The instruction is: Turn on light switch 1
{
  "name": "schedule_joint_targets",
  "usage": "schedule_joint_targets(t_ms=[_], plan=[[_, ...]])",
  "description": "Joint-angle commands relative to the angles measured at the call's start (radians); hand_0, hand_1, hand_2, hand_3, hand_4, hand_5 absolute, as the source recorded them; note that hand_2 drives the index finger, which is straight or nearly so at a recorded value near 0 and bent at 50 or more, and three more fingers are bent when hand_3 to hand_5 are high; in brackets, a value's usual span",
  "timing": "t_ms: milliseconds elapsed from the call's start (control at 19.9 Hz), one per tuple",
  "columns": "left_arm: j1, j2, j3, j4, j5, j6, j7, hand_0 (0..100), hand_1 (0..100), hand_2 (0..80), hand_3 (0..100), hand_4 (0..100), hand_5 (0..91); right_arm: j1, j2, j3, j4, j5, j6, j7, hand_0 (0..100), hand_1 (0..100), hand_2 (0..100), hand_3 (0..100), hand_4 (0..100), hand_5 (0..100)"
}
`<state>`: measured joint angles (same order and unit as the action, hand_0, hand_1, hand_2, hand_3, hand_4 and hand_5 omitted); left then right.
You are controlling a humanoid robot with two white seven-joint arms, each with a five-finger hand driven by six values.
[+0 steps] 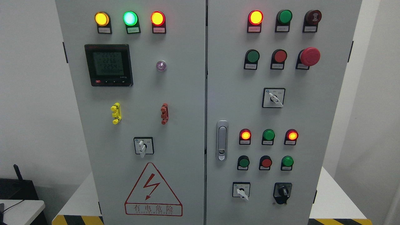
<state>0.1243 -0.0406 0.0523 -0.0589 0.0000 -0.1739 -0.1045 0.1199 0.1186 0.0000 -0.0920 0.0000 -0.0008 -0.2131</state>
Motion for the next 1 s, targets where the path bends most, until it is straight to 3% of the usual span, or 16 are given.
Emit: schedule_joint_targets(t_ms=[0,100,301,501,752,852,953], plan=[[0.072,0.028,0.012,-0.228,-0.021,0.019,-0.009,23,0,0.0,0,0,0.0,0.0,0.0,0.023,0.0,0.005,0.001,0.0,12,39,0,0,0,0],[0.096,0.033,0.049,-0.292,-0.023,0.024,-0.003,23,0,0.0,0,0,0.0,0.0,0.0,0.023,0.0,0.005,0.001,0.0,12,39,0,0,0,0],[0.129,0.028,0.243,-0.433,-0.049,0.016,-0.001,23,0,0.0,5,10,0.0,0.0,0.001,0.023,0.0,0.005,0.001,0.0,12,39,0,0,0,0],[0.178,0.024,0.404,-0.6,-0.198,0.011,0.018,26,0,0.0,13,20,0.0,0.001,0.001,0.023,0.0,0.005,0.001,0.0,12,39,0,0,0,0],[0.207,0.021,0.501,-0.778,-0.198,0.002,0.087,30,1,0.0,24,32,0.0,0.0,0.001,0.023,0.0,0.005,0.001,0.0,12,39,0,0,0,0],[0.209,0.021,0.544,-0.823,-0.19,-0.051,0.118,33,3,0.0,31,39,1.2,0.0,0.001,0.023,0.0,0.005,0.001,0.0,12,39,0,0,0,0],[0.21,0.021,0.576,-0.851,-0.166,-0.122,0.152,34,7,5.4,36,44,5.4,0.0,0.001,0.023,0.0,0.005,0.001,0.0,12,39,0,0,0,0]])
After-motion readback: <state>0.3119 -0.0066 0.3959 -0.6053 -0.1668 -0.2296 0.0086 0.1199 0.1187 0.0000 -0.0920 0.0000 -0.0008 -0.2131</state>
